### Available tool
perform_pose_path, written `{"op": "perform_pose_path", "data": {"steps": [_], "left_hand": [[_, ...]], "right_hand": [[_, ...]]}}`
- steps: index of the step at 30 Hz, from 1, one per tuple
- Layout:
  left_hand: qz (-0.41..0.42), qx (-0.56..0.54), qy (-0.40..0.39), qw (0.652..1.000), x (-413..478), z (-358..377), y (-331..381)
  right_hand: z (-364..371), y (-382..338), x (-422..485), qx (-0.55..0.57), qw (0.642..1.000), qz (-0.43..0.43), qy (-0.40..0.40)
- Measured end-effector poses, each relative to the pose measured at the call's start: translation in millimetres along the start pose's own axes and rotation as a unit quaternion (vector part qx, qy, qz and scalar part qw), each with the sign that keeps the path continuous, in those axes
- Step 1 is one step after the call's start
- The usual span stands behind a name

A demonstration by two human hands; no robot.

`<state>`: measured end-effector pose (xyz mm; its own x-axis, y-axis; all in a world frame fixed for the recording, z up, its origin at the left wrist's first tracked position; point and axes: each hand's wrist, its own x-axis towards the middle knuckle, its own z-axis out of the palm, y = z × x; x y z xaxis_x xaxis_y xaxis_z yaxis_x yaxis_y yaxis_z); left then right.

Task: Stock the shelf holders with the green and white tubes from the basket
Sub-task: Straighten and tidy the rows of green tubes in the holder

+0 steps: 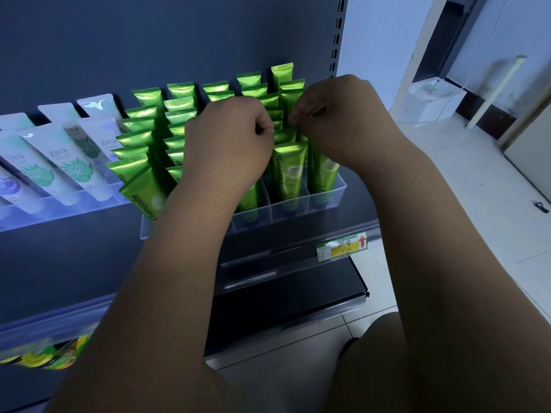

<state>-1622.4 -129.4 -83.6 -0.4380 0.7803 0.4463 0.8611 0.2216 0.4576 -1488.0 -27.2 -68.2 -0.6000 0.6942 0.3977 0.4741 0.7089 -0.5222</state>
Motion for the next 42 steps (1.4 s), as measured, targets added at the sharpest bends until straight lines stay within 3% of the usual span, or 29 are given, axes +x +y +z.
{"op": "perform_pose_path", "data": {"steps": [42], "left_hand": [[-0.001,-0.041,0.035,0.999,0.5,-5.7,0.3]], "right_hand": [[1.5,8.1,6.0,0.035,0.999,0.016,0.0]]}}
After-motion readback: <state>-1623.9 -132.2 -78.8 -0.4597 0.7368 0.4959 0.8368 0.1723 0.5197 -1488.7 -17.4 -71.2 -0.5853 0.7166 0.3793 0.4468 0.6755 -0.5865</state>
